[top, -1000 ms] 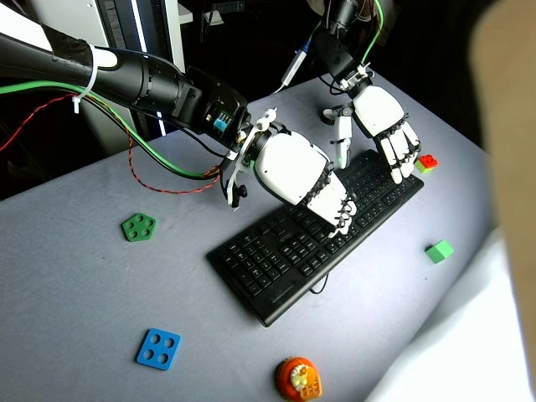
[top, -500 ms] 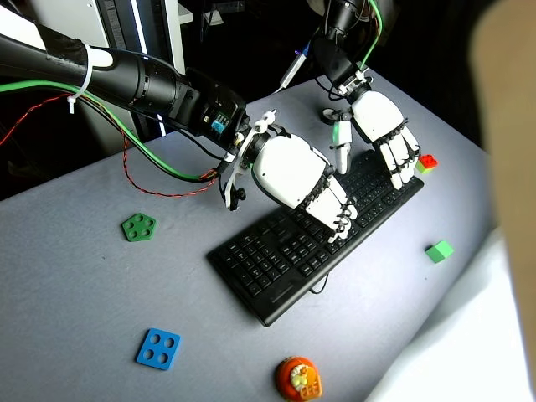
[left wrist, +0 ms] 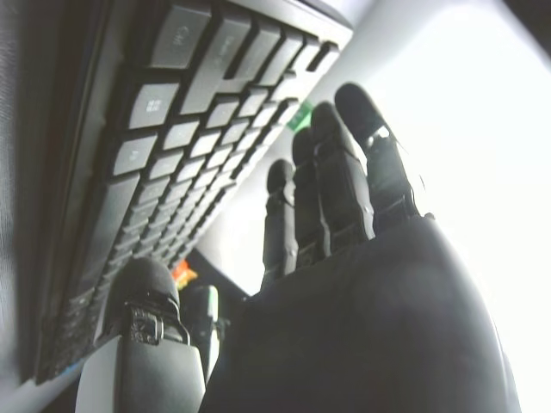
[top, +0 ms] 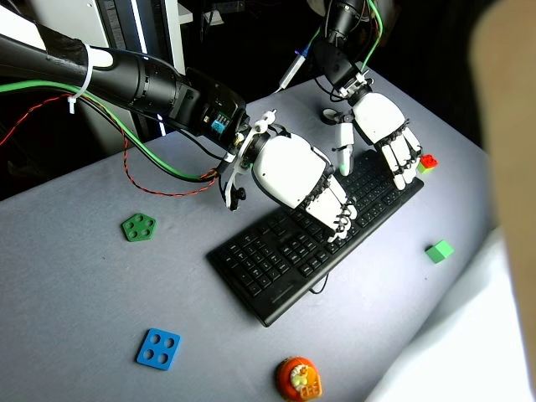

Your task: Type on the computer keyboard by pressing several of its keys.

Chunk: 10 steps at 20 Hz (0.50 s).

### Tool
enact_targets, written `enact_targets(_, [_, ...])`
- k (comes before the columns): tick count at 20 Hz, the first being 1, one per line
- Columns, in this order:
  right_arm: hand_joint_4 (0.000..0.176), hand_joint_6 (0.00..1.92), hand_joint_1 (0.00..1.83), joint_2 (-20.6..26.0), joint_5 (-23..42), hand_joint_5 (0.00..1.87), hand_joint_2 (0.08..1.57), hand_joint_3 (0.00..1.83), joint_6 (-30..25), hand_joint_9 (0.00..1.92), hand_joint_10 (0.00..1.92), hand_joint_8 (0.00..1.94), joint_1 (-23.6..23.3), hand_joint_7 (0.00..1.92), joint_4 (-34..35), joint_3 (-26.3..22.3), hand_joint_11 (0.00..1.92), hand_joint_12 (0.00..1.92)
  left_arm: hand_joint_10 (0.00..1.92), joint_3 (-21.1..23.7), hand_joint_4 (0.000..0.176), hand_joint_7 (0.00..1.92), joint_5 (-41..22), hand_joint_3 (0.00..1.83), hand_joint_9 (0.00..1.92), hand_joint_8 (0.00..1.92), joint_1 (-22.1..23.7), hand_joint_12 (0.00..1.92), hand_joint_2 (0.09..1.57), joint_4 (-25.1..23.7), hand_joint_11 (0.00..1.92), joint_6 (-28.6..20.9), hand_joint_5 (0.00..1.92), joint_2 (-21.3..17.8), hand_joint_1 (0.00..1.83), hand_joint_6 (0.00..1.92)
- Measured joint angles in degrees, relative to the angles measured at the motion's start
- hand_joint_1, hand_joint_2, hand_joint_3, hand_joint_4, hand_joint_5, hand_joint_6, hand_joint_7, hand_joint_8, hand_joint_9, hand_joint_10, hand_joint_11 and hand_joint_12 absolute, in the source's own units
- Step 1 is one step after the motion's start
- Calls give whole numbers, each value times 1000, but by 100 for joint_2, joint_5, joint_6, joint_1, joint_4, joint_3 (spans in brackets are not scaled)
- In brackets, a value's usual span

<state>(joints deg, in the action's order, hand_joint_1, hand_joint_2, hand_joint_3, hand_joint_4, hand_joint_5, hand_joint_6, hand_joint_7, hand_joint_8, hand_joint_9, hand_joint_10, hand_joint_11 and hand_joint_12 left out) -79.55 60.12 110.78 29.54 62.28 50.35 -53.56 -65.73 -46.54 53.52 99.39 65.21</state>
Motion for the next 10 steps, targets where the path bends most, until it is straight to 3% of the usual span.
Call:
enact_targets(2, [0, 5, 139, 0, 0, 423, 1129, 2, 0, 331, 224, 1, 0, 471, 0, 0, 0, 1250, 10, 0, 59, 262, -52, 2, 304, 5, 0, 922, 1186, 7, 0, 44, 212, 33, 300, 6])
enact_targets(5, [0, 3, 121, -11, -4, 413, 1134, 4, -2, 313, 215, 0, 0, 460, -4, 7, 0, 1242, 2, -24, 69, 227, -109, 0, 285, 2, 0, 910, 1170, -15, 0, 116, 192, 92, 541, 1])
enact_targets(10, [0, 8, 158, -11, 0, 427, 1136, 2, -2, 354, 217, 1, 0, 455, -4, 7, 0, 1275, 2, -24, 63, 188, -205, 0, 261, 3, 13, 865, 1167, -133, 0, 127, 136, 101, 715, 0])
